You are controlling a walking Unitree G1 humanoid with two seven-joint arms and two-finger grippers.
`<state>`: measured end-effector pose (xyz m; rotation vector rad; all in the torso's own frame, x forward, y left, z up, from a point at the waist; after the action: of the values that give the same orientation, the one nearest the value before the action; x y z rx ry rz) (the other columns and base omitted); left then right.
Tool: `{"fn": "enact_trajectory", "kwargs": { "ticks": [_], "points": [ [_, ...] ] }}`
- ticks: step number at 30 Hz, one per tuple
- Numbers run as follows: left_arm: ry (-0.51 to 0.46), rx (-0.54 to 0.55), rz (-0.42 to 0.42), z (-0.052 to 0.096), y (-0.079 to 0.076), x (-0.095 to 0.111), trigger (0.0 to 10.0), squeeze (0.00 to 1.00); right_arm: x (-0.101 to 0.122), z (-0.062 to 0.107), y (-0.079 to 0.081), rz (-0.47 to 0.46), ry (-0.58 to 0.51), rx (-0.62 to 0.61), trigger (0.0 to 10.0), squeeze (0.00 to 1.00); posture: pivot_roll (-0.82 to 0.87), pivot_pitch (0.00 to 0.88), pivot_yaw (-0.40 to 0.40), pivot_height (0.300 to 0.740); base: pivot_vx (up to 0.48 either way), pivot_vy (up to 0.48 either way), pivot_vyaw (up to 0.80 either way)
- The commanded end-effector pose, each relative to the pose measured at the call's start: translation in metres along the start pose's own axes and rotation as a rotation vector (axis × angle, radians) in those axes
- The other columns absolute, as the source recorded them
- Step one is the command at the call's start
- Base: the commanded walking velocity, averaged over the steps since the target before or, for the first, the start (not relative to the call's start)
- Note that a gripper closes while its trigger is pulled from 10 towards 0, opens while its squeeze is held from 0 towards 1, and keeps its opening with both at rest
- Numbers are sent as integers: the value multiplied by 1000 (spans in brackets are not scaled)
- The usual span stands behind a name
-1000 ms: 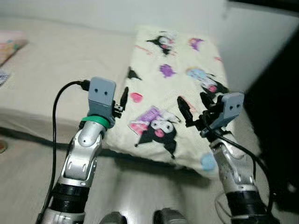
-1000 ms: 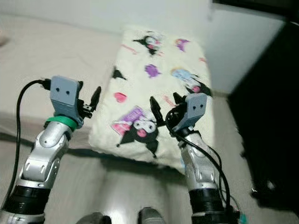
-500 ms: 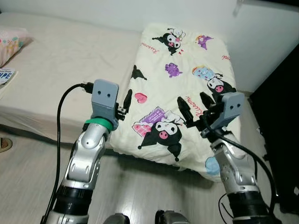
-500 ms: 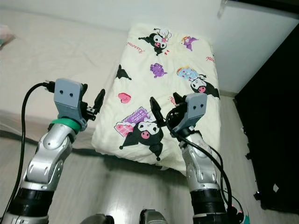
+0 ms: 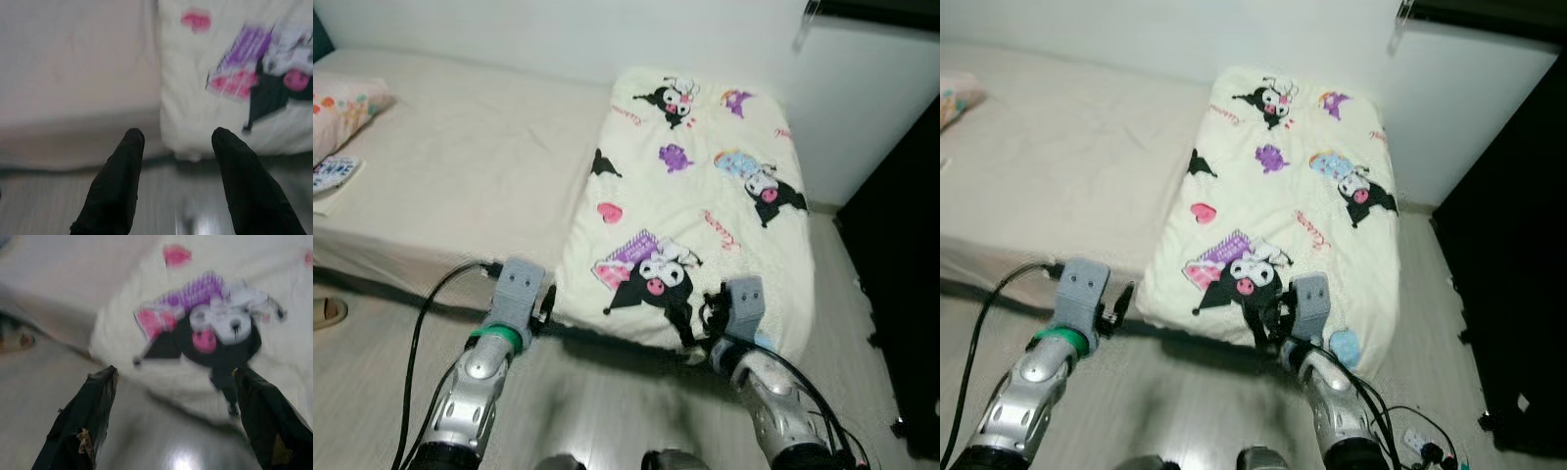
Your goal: Clean up the room
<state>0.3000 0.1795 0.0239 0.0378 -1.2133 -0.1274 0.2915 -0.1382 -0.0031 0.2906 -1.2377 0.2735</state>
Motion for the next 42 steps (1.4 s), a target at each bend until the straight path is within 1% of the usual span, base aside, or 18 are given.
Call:
{"fn": "enact_trajectory", "kwargs": {
  "ticks": [1,3,4,5,6,7,8,11,17,25,29,37,39,42],
  "points": [
    [93,14,36,5,2,-29,10000,0,-27,9,2,11,96,1,10000,0,-39,6,14,714,0,0,0],
    [110,6,52,8,-1,-36,10000,0,-34,11,9,-10,115,19,10000,0,-29,0,9,714,0,0,0],
    [110,6,52,8,-1,-36,10000,0,-34,11,9,-10,115,19,10000,0,-29,0,9,714,0,0,0],
    [110,-7,60,9,-7,-38,10000,0,-37,10,18,-9,115,45,10000,0,-26,0,9,714,0,0,0],
    [109,-13,63,9,-9,-39,10000,0,-37,9,21,-6,114,53,10000,0,-26,0,9,714,0,0,0],
    [109,-13,63,9,-9,-39,10000,0,-37,9,21,-6,114,53,10000,0,-26,0,9,714,0,0,0],
    [103,-34,50,9,-13,-40,10000,0,-37,7,25,9,109,68,10000,0,-26,0,9,714,0,0,0],
    [89,-46,37,9,-14,-38,10000,0,-34,5,27,30,97,80,10000,0,-26,10,7,714,0,0,0],
    [88,-39,34,8,-10,-41,10000,0,-35,3,25,25,95,75,10000,0,-15,1,0,714,0,0,0],
    [92,-41,17,10,-9,-47,10000,0,-35,3,23,31,94,75,10000,0,-21,0,-3,714,0,0,0],
    [88,-45,4,10,-11,-47,10000,0,-35,3,25,38,91,85,10000,0,-22,0,-10,714,0,0,0],
    [83,-56,6,7,-15,-47,10000,0,-32,1,20,49,82,85,10000,0,-24,0,-22,714,0,0,0],
    [78,-57,3,6,-16,-47,10000,0,-31,0,20,63,82,97,10000,0,-23,0,-17,714,0,0,0],
    [76,-41,0,3,-15,-45,10000,0,-29,-2,17,39,86,76,10000,0,-6,0,-29,714,0,0,0]
  ]
}}
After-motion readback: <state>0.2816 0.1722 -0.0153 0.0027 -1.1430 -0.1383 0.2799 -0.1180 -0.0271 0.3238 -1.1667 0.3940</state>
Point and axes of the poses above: a point about 5 cm out from each wrist's last joint towards the gripper, its own z axis pointing back from the gripper into the wrist, its own x axis along the axis of the wrist's last joint, y = z × x, the point moved 3 cm from there along -z, pointing out of the wrist towards the gripper, and after that the axes turned 8 degrees about z, right-handed, at the moved point
